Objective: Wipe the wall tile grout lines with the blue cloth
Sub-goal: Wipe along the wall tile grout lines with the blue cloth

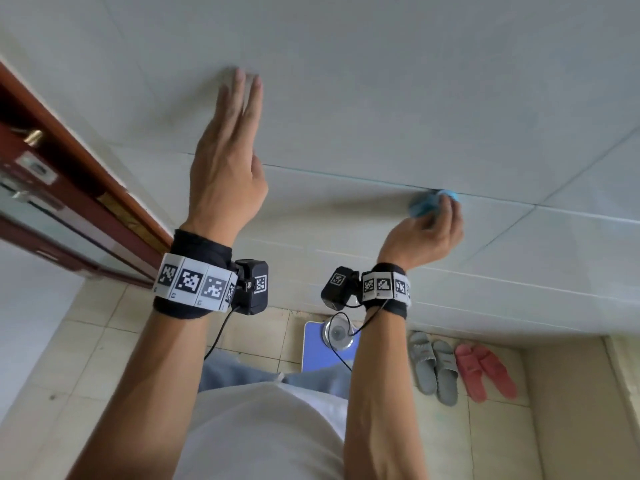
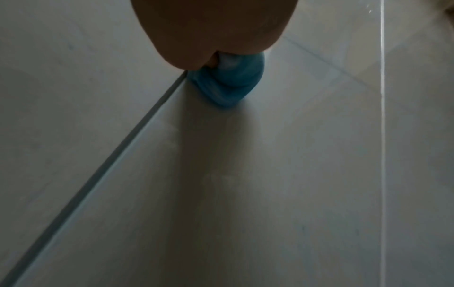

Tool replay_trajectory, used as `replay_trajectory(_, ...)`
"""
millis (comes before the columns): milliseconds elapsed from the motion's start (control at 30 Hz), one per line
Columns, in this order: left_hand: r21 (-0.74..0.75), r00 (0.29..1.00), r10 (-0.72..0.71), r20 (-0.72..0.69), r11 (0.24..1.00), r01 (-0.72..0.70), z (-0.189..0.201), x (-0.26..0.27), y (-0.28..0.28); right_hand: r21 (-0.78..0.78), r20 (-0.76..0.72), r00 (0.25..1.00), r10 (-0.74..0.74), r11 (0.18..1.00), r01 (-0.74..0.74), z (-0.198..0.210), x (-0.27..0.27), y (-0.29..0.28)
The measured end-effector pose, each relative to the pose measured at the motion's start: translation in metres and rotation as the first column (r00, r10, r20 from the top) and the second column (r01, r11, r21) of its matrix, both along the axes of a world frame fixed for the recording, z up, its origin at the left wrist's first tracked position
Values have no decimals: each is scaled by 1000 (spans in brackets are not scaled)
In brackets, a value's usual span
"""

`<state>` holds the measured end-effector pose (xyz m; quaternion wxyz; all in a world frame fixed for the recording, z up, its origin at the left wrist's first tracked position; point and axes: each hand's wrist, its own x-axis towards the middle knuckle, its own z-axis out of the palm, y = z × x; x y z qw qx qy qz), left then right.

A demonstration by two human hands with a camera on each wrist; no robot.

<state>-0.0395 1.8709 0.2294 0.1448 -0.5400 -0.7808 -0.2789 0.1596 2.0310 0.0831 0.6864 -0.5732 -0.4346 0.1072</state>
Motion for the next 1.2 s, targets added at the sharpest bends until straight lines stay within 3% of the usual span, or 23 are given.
replay_trajectory(67,-7,1000,14,8,1000,-14,0,-14,-10,5,-78,997,6,1000,-6,1,-25,-10)
replay_trajectory(133,1,1000,19,9,1000,-19,0,-23,-13,1,-53,996,71,997,-71,-1,-48,-26)
replay_trajectory(267,42,1000,8,-14,999,-7,-4,-22,0,29,154,967,201,978,-208,-11,-69,-46)
replay_trajectory(367,87,1000,12,8,996,-12,-6,-15,10,12,311,927,208,975,-223,-16,-43,-39)
replay_trajectory(500,124,1000,28,7,992,-29,-5,-17,9,-51,134,990,41,998,-34,-3,-5,-14)
replay_trajectory(633,166,998,70,-2,984,-69,3,-28,6,-72,13,999,38,997,-37,2,-43,-25)
replay_trajectory(733,179,998,57,-21,982,-53,6,-35,8,-20,119,978,170,986,-168,-8,-86,-55)
replay_trajectory(833,194,999,31,-12,981,-28,4,-37,11,36,311,900,304,943,-331,-14,-110,-75)
replay_trajectory(933,199,1000,20,-16,980,-16,3,-39,12,45,396,865,309,934,-354,-14,-101,-70)
replay_trajectory(1000,166,1000,18,-23,986,-14,4,-44,7,31,327,920,217,970,-240,-12,-84,-61)
replay_trajectory(1067,119,999,12,-31,993,-8,7,-51,2,3,162,981,105,994,-107,-7,-68,-48)
replay_trajectory(1200,69,994,-63,-89,995,70,9,-67,-9,-17,-61,998,33,999,-34,2,-82,-43)
